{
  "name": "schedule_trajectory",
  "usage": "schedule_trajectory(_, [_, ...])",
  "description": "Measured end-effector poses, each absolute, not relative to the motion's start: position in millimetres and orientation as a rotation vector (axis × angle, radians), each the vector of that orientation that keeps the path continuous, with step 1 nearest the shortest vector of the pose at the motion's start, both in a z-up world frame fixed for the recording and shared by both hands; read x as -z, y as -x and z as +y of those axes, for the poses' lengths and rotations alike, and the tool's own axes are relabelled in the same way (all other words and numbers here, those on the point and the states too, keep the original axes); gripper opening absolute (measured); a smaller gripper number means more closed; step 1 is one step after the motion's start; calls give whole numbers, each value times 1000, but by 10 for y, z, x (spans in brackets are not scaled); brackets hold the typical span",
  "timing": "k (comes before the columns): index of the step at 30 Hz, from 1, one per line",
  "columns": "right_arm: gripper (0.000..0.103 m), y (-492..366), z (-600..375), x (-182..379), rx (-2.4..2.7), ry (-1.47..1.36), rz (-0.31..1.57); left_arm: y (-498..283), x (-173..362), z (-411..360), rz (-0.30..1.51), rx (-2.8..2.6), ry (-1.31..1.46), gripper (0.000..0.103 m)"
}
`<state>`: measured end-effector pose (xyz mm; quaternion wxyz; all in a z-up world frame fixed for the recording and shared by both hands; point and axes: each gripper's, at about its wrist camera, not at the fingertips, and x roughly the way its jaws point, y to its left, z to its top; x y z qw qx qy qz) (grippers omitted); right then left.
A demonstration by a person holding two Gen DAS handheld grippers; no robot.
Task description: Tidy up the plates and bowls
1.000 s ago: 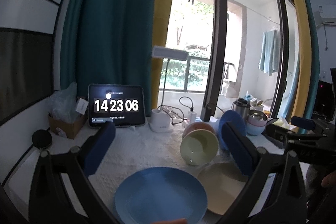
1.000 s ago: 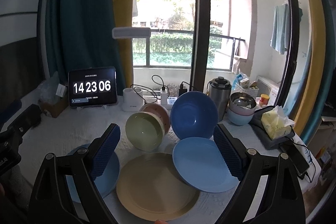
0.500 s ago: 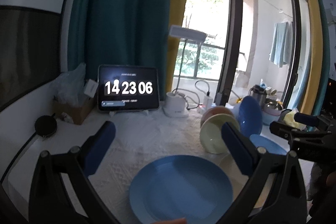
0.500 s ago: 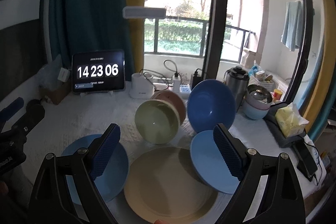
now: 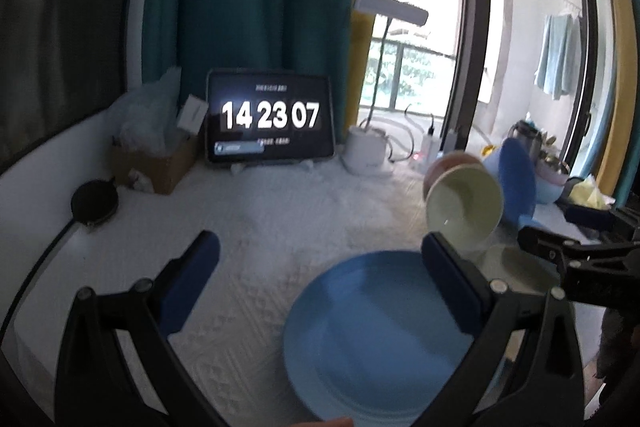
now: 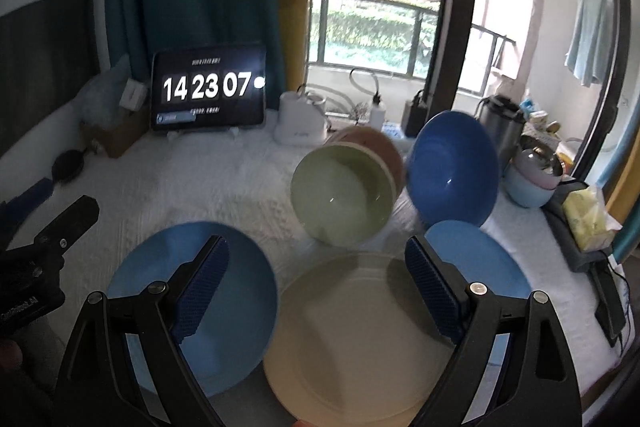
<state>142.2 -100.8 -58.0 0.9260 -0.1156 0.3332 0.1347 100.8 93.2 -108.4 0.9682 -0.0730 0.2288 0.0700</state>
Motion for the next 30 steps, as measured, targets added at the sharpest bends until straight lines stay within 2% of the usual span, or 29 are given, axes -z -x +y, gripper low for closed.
schedule_trajectory(11, [84, -1550, -890, 981, -290, 240, 797, -1133, 1500, 1022, 624, -141, 162, 101])
schedule_trajectory(14, [77, -1576, -868, 1070, -297, 238, 823, -1156, 1571, 1023, 654, -147, 158, 101])
schedule_trajectory(18, [73, -1604, -838, 1175, -314, 236, 851, -1186, 1653, 1003, 692, -141, 155, 101])
schedule_trajectory(28, [55, -1625, -775, 1357, -351, 244, 904, -1256, 1782, 936, 765, -162, 128, 101])
schedule_trajectory(30, [48, -1625, -755, 1392, -357, 249, 911, -1272, 1829, 938, 790, -174, 129, 98])
